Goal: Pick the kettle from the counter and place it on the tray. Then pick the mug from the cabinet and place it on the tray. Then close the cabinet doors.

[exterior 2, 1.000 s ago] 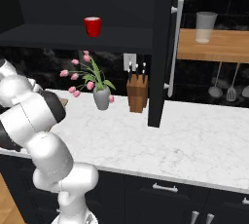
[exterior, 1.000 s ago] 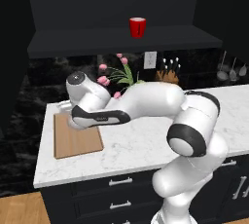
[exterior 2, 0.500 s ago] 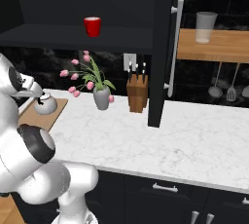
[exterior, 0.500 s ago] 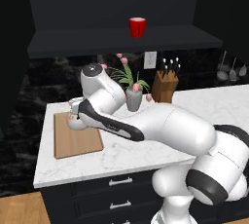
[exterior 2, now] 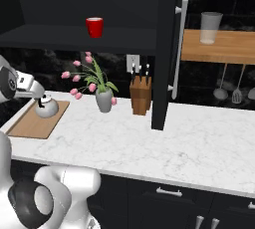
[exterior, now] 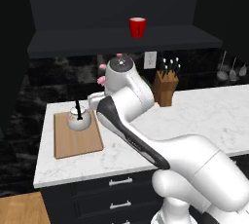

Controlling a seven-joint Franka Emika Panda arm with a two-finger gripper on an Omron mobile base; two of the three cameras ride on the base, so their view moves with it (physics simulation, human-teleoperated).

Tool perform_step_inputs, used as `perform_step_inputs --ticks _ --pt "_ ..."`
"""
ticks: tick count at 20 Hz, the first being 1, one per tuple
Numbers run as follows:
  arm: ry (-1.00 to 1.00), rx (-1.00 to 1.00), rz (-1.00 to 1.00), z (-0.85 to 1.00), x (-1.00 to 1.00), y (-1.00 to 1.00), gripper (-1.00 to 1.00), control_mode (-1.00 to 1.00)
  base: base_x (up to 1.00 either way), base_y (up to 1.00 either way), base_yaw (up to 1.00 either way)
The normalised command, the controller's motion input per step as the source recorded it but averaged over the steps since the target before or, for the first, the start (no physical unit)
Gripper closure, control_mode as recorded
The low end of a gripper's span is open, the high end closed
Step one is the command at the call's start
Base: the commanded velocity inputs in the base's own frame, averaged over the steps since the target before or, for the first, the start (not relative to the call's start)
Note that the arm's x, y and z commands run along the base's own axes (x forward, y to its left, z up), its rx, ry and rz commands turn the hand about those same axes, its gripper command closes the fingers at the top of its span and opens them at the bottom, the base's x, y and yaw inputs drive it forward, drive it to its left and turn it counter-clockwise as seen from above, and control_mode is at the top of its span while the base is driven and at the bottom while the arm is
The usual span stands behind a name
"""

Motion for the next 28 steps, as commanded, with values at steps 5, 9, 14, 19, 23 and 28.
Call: perform_step_inputs --ticks 5,9,14,19,23,28 --pt "-0.26 -0.05 -0.08 0.71 -0.24 -0.48 -1.00 -1.00 0.00 0.00 0.00" --pt "-0.35 -0.05 -0.10 0.68 -0.17 -0.54 -1.00 -1.00 0.00 0.00 0.00" --pt "-0.04 0.00 -0.17 0.72 -0.02 -0.57 -1.00 -1.00 0.00 0.00 0.00" --pt "0.03 0.00 -0.12 0.65 0.09 -0.46 -1.00 -1.00 0.00 0.00 0.00" --pt "0.00 0.00 -0.03 0.48 0.26 -0.39 -1.00 -1.00 0.00 0.00 0.00" --pt "-0.07 0.01 0.00 0.41 0.40 -0.35 -1.00 -1.00 0.00 0.00 0.00"
